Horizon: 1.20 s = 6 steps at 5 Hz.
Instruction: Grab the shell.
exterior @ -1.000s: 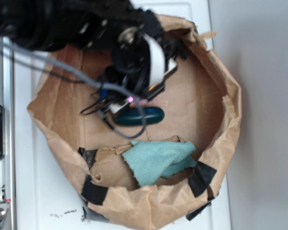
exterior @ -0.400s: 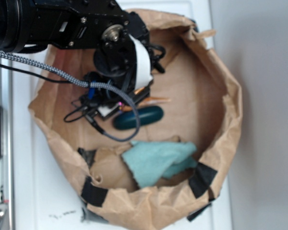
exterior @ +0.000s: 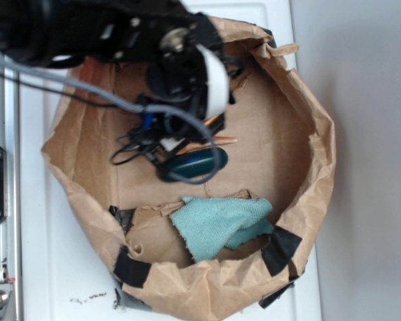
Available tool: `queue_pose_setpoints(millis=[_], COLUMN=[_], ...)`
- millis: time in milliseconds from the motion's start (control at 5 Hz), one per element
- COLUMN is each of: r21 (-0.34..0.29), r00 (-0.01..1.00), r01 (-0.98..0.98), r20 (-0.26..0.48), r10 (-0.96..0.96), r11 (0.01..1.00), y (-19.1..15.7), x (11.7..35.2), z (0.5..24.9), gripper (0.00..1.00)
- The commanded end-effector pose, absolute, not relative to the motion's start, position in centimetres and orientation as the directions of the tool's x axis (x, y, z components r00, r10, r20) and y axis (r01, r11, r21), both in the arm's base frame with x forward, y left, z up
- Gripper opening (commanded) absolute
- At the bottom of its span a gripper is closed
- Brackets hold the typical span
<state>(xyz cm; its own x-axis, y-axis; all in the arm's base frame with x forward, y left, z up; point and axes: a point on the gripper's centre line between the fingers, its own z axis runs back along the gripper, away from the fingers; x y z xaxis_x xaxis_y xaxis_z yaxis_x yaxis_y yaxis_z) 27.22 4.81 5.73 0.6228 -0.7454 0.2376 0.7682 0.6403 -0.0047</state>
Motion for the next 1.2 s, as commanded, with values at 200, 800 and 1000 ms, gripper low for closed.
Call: queue_pose_setpoints(millis=[200,800,1000], r21=[0.013,0.062,0.114], r00=[0.61,0.539,0.495], r01=[0.78,0.825,0.838], r20=[0.207,0.216,0.253], r10=[-0.765,-0.814,-0.831], r11=[0.625,0.562,0.533], y=[3.0,4.1,4.1], x=[31.3,30.6,29.9], z=[7.9,7.4,6.6], gripper=[1.0,1.0,1.0])
